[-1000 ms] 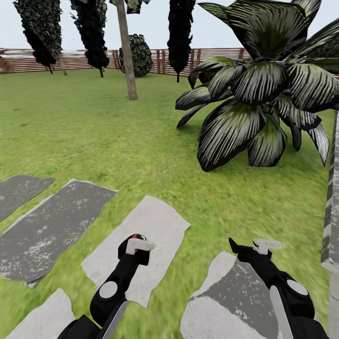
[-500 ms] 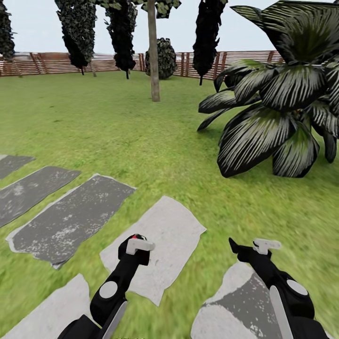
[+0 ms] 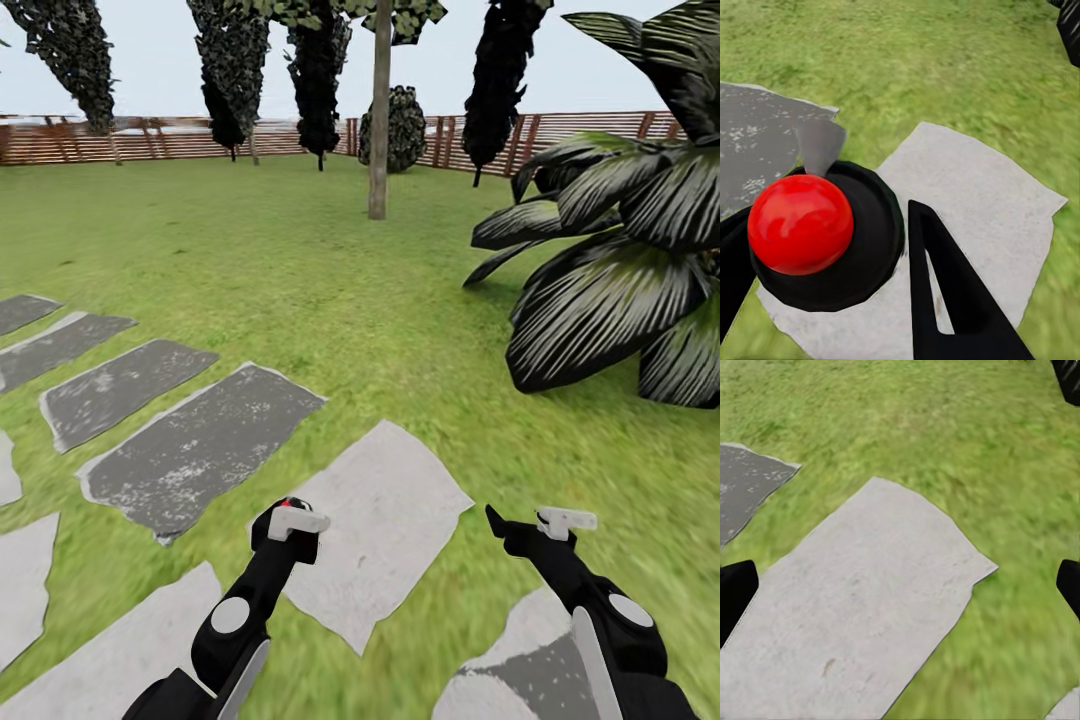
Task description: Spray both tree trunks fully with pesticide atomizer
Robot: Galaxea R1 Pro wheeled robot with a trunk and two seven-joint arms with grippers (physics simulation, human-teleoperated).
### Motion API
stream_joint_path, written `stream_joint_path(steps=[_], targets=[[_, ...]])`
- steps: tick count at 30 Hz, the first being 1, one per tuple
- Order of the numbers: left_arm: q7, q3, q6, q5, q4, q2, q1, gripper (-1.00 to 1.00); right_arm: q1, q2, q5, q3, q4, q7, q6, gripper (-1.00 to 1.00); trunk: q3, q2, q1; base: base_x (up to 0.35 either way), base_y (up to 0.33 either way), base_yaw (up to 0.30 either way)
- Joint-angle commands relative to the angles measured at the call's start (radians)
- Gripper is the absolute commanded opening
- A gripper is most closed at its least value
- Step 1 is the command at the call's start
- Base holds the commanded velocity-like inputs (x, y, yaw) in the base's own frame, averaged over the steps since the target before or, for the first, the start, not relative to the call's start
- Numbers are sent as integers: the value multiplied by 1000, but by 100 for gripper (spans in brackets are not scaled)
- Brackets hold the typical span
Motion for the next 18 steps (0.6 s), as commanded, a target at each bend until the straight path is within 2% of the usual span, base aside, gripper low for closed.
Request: stream_joint_path(steps=[1,7,18], targets=[[12,-4,4,8,-1,1,-2,-100,0,1,-10,-3,-1,4,7,100,0,0,0,213,5,206],[11,-4,5,8,-1,-3,-3,-100,0,1,-10,-3,-1,4,6,100,0,0,0,279,46,91],[5,-4,6,8,-2,-6,-3,-100,0,1,-10,-3,-1,4,6,100,1,0,0,325,81,11]])
